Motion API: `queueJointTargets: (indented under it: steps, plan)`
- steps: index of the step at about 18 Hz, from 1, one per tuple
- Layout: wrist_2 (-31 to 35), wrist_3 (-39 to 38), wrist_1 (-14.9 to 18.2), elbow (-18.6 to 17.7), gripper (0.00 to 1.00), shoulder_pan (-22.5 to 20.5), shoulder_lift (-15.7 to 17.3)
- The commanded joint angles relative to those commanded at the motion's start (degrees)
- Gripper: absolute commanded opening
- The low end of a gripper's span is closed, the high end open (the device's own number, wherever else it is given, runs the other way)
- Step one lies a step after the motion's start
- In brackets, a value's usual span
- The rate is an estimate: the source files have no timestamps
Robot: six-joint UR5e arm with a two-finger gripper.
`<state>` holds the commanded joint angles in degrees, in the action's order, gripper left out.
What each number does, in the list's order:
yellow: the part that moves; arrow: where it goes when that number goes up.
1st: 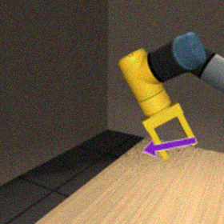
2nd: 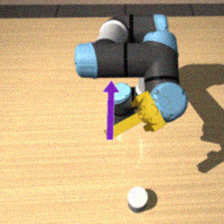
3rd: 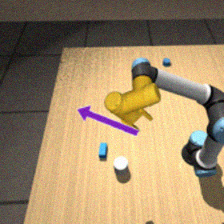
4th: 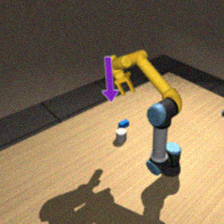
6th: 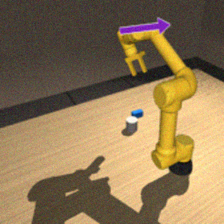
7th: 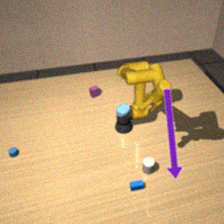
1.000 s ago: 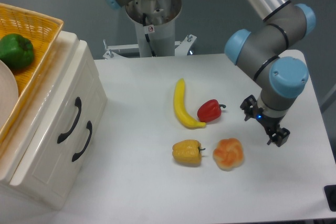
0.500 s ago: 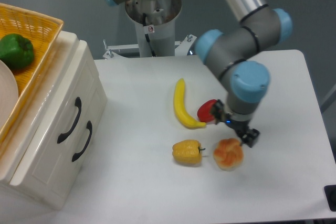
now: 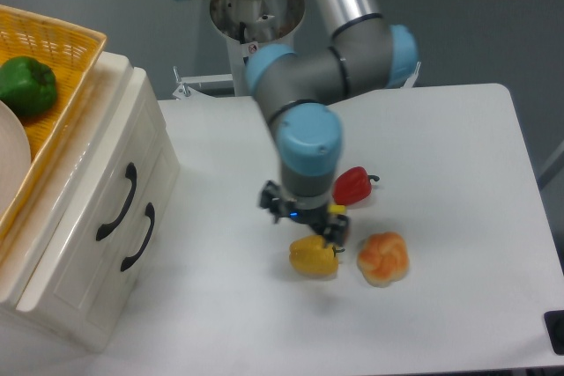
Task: Slide the top white drawer open
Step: 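Move the gripper from beside the peppers toward the cabinet's upper drawer handle, then lower the gripper onto the upper drawer's black handle and hook it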
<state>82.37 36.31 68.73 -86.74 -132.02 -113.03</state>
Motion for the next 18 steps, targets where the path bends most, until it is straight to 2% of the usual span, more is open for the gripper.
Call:
queueJointTargets:
  steps: [2, 9, 15, 18]
  plan:
    - [-1.0, -0.8, 0.2, -0.7, 1.00, 1.4, 1.1]
    - [-8.8, -7.1, 6.0, -0.1, 1.00, 1.9, 3.4]
    - [-16.2, -11.5, 6.7, 0.4, 1.00, 2.1, 4.5]
    - [-17.5, -12.9, 6.9, 0.4, 1.00, 3.3, 5.1]
